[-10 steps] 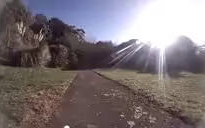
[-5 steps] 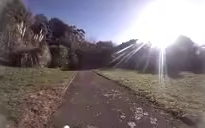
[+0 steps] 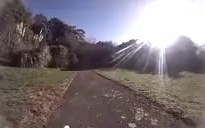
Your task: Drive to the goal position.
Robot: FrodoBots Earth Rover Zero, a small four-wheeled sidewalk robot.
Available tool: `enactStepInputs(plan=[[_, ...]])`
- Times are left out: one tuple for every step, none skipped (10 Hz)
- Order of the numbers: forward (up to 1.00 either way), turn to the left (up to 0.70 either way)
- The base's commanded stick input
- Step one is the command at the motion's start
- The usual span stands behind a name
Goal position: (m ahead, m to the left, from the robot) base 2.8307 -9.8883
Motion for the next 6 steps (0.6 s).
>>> enactStepInputs(plan=[[0.06, 0.00], [0.06, 0.00], [0.06, 0.00], [0.06, 0.00], [0.06, 0.00], [0.04, 0.00]])
